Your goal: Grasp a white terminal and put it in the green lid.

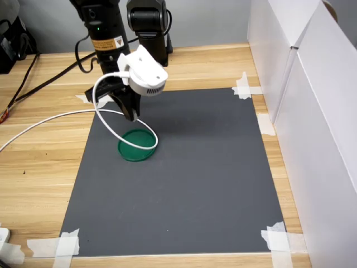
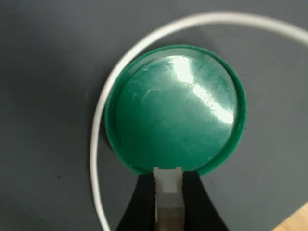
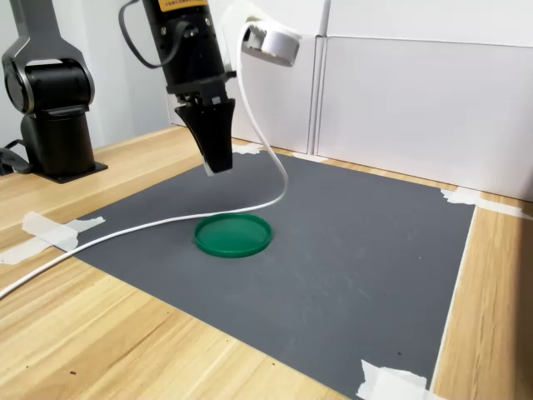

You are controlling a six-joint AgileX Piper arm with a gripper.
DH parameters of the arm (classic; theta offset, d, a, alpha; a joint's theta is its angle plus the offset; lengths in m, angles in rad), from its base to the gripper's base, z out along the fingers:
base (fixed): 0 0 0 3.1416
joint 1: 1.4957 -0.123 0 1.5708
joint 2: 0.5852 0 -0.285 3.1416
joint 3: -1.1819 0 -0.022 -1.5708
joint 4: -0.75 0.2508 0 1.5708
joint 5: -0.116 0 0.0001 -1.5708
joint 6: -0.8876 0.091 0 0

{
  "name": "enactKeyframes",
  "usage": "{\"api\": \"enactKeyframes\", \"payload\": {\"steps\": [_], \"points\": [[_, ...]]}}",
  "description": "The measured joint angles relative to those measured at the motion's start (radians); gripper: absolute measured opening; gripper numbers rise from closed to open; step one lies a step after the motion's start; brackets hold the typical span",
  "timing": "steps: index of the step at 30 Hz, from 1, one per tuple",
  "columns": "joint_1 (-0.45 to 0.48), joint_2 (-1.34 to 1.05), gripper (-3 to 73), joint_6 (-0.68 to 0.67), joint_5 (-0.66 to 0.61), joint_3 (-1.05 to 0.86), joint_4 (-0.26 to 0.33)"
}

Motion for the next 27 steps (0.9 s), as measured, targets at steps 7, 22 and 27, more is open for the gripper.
{"api": "enactKeyframes", "payload": {"steps": [7, 22, 27], "points": [[0.0, 0.071, 8.4, -0.001, 0.054, 0.0, -0.01], [0.0, 0.146, 21.6, -0.03, 0.107, 0.0, -0.01], [0.0, 0.146, 37.5, -0.037, 0.13, 0.0, -0.01]]}}
